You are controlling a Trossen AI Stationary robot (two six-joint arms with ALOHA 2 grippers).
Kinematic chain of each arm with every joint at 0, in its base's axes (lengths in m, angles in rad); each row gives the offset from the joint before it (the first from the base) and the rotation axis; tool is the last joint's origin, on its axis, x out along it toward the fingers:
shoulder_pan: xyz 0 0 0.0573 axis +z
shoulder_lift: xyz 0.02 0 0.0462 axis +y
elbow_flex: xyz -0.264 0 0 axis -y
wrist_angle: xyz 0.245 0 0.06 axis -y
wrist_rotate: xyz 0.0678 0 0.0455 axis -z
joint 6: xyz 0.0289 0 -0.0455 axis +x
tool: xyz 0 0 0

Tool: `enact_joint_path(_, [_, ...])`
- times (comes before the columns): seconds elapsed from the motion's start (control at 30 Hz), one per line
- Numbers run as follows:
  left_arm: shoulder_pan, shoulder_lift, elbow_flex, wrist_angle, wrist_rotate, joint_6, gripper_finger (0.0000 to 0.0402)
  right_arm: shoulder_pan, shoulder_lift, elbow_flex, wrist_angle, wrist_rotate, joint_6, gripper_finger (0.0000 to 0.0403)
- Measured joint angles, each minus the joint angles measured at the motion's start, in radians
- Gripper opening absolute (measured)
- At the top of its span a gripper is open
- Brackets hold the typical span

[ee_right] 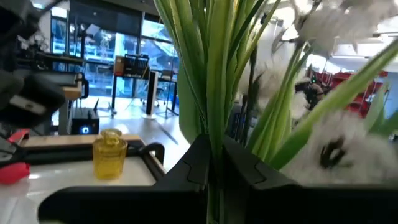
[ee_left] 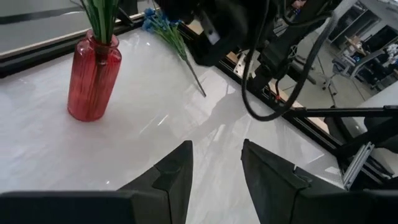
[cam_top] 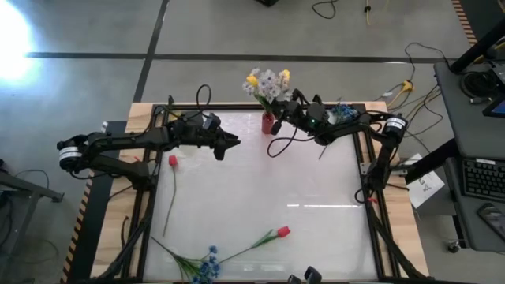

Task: Sort flowers into vase by color
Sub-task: Put the white flowers into the red vase

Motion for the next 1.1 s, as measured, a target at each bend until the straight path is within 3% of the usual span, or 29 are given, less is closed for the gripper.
enact_joint_path(0.33, [0.005,0.000,0.000,-0.003,0.000,0.049,0.0127,0.018,0.039,-0.022,0.007,-0.013,-0.051,0.0024])
enact_joint_path(0.6, [0.019,-0.025,0.006,-0.087,0.000,0.076,0.0135,0.038,0.029,-0.028,-0.019,-0.008,-0.086,0.0111])
enact_joint_path(0.87, [0.019,-0.023,0.218,-0.540,-0.011,0.224,0.0146,0.039,-0.078,-0.019,-0.216,-0.008,-0.023,0.0187])
enact_joint_path(1.1, [0.020,-0.032,0.332,-0.947,0.000,0.224,0.0146,0.039,-0.223,-0.019,-0.487,-0.007,-0.054,0.0216])
